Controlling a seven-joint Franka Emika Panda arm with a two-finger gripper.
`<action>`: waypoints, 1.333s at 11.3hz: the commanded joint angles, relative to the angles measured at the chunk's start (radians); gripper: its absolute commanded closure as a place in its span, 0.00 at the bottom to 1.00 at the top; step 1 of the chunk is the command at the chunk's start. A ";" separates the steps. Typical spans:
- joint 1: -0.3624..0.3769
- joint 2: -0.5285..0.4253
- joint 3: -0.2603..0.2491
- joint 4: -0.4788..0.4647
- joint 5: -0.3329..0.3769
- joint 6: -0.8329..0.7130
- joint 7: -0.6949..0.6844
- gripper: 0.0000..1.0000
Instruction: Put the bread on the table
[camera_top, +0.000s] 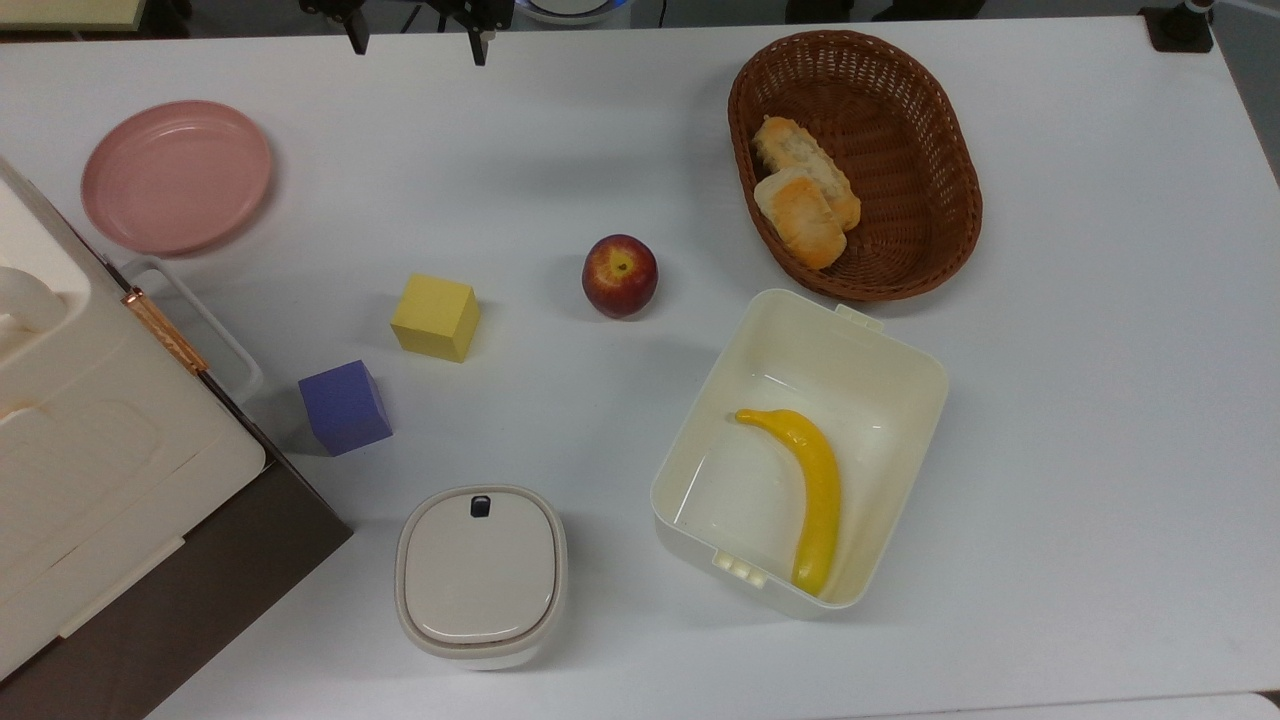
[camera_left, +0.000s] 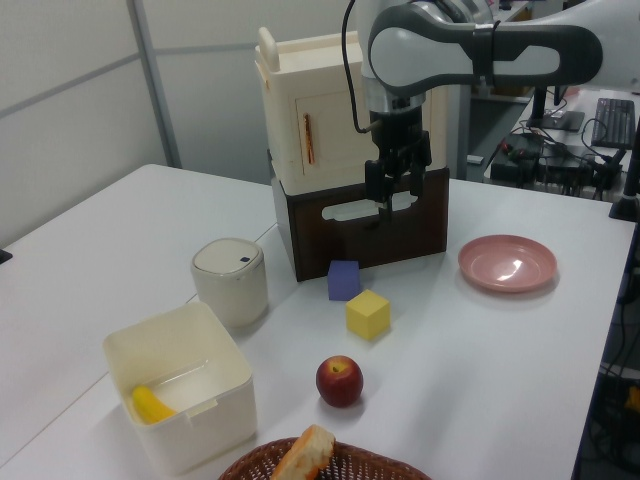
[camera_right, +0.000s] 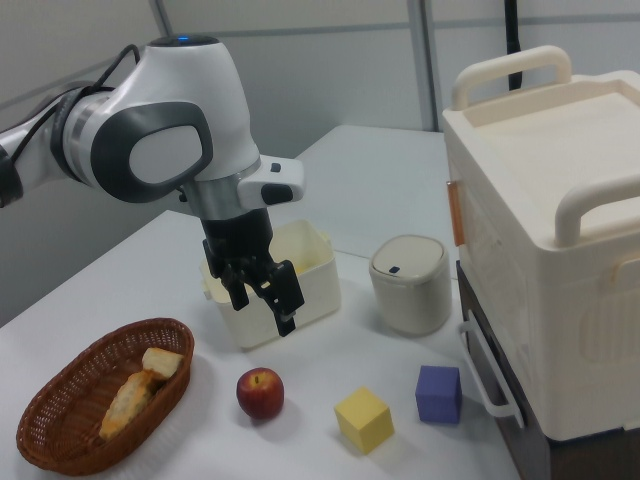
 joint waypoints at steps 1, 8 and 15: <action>0.010 -0.021 -0.002 -0.021 -0.031 -0.040 -0.045 0.00; 0.114 0.008 0.001 -0.092 -0.100 -0.173 -0.037 0.00; 0.099 0.014 -0.011 -0.019 -0.140 -0.175 -0.063 0.00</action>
